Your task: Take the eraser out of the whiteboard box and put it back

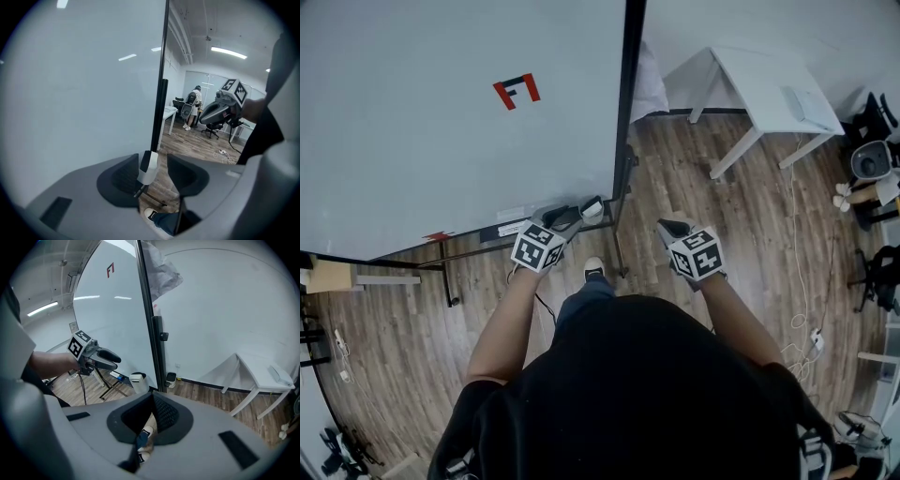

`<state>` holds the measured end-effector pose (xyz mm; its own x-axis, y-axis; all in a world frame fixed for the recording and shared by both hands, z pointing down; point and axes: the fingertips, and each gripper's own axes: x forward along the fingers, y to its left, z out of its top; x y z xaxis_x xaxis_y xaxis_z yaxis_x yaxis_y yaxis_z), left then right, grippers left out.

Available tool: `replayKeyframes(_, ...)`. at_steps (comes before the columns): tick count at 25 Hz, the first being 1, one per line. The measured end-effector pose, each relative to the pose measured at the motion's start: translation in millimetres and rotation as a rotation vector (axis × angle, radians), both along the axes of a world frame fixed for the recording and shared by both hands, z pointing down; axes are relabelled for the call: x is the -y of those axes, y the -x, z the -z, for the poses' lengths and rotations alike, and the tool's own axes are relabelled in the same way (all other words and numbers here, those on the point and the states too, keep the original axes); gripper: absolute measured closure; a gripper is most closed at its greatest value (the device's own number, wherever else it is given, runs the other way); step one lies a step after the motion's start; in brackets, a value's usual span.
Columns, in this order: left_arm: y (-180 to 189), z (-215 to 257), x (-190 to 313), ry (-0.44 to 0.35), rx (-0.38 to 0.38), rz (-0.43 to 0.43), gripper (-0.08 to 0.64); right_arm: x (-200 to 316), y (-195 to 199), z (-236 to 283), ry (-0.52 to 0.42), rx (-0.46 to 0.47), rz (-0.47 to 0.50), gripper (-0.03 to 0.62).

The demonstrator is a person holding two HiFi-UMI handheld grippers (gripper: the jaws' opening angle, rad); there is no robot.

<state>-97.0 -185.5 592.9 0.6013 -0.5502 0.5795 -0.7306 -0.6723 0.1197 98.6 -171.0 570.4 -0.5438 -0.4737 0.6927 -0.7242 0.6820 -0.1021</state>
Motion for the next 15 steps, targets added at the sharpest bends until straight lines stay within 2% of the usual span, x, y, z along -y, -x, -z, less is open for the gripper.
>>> replayKeyframes(6,12,5,-21,-0.017,-0.012,0.042,0.362,-11,2,6,-0.02,0.007,0.006,0.595)
replayKeyframes(15,12,12,-49,-0.034,-0.014,0.059,0.377,-24,-11,16,-0.041,0.023,-0.021,0.595)
